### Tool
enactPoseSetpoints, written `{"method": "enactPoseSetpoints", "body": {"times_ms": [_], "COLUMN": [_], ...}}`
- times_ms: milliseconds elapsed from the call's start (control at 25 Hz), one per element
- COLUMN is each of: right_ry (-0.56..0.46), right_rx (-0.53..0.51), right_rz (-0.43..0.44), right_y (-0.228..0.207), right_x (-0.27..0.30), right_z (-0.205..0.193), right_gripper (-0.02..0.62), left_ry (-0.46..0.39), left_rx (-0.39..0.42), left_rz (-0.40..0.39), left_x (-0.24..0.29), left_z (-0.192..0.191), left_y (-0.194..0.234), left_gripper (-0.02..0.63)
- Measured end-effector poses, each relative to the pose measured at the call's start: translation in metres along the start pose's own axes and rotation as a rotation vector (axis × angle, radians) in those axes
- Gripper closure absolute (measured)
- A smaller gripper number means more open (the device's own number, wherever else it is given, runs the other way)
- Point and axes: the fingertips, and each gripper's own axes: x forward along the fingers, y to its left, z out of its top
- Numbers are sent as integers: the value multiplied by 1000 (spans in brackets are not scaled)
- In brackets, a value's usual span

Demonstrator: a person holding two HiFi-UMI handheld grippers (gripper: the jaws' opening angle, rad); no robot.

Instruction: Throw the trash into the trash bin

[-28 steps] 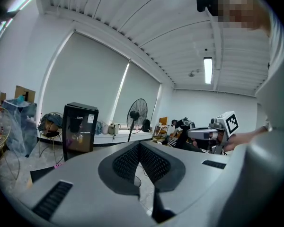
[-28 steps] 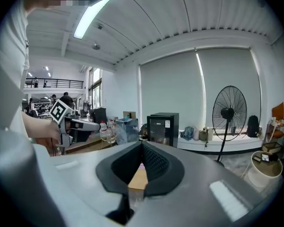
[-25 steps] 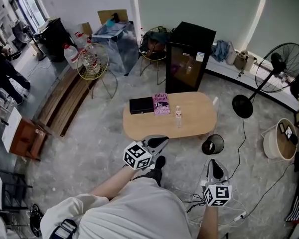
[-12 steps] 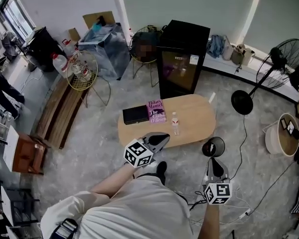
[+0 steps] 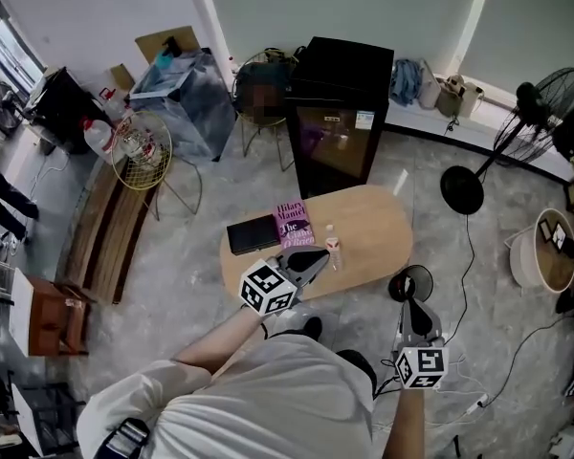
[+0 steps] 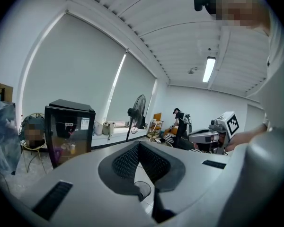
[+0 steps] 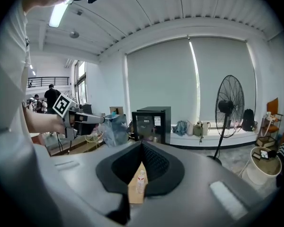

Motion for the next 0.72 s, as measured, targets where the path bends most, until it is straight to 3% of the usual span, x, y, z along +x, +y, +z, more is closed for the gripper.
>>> {"method": "enactPoseSetpoints", "body": {"times_ms": [280,720], "right_ry": [37,37], "right_rx": [-16,-73], "right_rz": [36,182], "right_y": [-9,-63], "right_x": [21,61], "right_z": [2,13], "right_gripper": [584,584], "left_ry": [3,-47], "left_rx": [-27,-81], "left_rz": [15,186], "left_x": [13,43], "left_z": [-3,-5], "left_y": [11,17], "left_gripper": [600,600]}}
